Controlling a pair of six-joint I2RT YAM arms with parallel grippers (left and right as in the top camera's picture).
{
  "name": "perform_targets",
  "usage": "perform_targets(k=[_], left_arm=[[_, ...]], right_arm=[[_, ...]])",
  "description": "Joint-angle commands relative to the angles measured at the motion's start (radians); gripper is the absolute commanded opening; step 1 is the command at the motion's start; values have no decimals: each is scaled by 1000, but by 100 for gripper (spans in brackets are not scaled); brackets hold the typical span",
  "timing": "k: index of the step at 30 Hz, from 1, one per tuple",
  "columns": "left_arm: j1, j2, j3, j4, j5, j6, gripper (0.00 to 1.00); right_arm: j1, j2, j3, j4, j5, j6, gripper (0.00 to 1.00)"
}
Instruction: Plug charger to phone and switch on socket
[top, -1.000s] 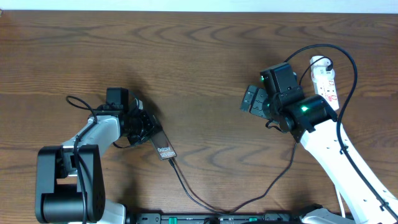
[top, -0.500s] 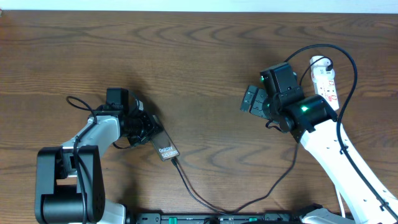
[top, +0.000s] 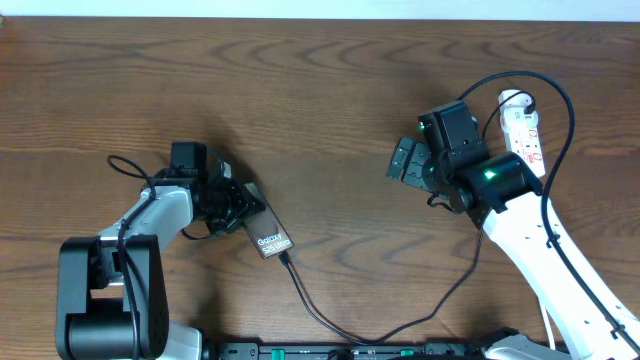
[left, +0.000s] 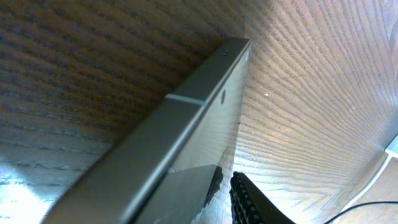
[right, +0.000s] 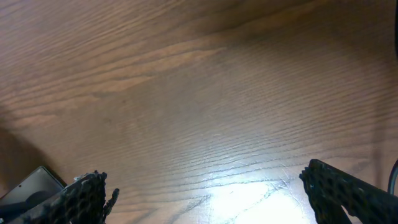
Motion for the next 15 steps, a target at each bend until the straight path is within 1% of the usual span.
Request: perform_targets(k=[1, 7, 15], left_arm=[[-3, 0, -11, -26, -46, 6, 34], [-3, 0, -11, -50, -83, 6, 35], [-3, 0, -11, -65, -83, 7, 36]], right_arm=[[7, -8, 6, -2, 15, 13, 99], [7, -8, 6, -2, 15, 13, 99], [7, -8, 6, -2, 15, 13, 99]])
